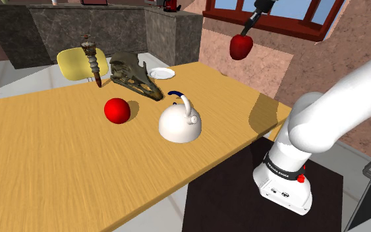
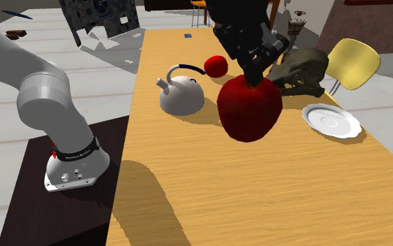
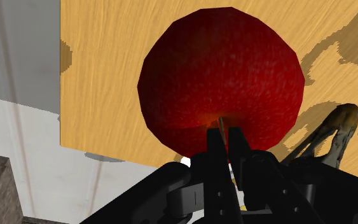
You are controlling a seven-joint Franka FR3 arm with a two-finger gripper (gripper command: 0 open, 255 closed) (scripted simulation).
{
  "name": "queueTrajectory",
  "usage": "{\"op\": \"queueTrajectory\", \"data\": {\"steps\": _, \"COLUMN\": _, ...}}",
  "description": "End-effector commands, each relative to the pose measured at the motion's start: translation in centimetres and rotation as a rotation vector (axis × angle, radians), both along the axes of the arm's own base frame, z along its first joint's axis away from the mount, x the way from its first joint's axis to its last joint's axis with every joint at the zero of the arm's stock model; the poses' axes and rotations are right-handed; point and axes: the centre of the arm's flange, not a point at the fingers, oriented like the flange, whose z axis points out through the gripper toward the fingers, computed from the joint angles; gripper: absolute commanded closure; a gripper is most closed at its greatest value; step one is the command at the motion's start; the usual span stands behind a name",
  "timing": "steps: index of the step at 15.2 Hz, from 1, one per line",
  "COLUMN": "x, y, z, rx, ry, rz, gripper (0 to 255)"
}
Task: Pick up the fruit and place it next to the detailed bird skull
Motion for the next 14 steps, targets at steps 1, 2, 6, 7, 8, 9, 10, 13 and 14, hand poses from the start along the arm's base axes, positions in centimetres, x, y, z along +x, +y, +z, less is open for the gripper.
{"op": "queueTrajectory", "data": {"steps": 1, "x": 0.0, "y": 0.1, "z": 1.1, "rx": 0.000, "ry": 0.000, "rz": 0.000, "gripper": 255}}
{"op": "queueTrajectory", "data": {"steps": 2, "x": 0.0, "y": 0.1, "z": 1.6, "rx": 0.000, "ry": 0.000, "rz": 0.000, "gripper": 255}}
{"op": "queueTrajectory", "data": {"steps": 6, "x": 0.0, "y": 0.1, "z": 3.7, "rx": 0.000, "ry": 0.000, "rz": 0.000, "gripper": 255}}
{"op": "queueTrajectory", "data": {"steps": 7, "x": 0.8, "y": 1.2, "z": 3.7, "rx": 0.000, "ry": 0.000, "rz": 0.000, "gripper": 255}}
{"op": "queueTrajectory", "data": {"steps": 8, "x": 1.5, "y": 2.3, "z": 3.7, "rx": 0.000, "ry": 0.000, "rz": 0.000, "gripper": 255}}
{"op": "queueTrajectory", "data": {"steps": 9, "x": 2.2, "y": 3.4, "z": 3.7, "rx": 0.000, "ry": 0.000, "rz": 0.000, "gripper": 255}}
{"op": "queueTrajectory", "data": {"steps": 10, "x": 3.0, "y": 4.5, "z": 3.7, "rx": 0.000, "ry": 0.000, "rz": 0.000, "gripper": 255}}
{"op": "queueTrajectory", "data": {"steps": 13, "x": 5.2, "y": 7.8, "z": 3.7, "rx": 0.000, "ry": 0.000, "rz": 0.000, "gripper": 255}}
{"op": "queueTrajectory", "data": {"steps": 14, "x": 5.9, "y": 8.9, "z": 3.7, "rx": 0.000, "ry": 0.000, "rz": 0.000, "gripper": 255}}
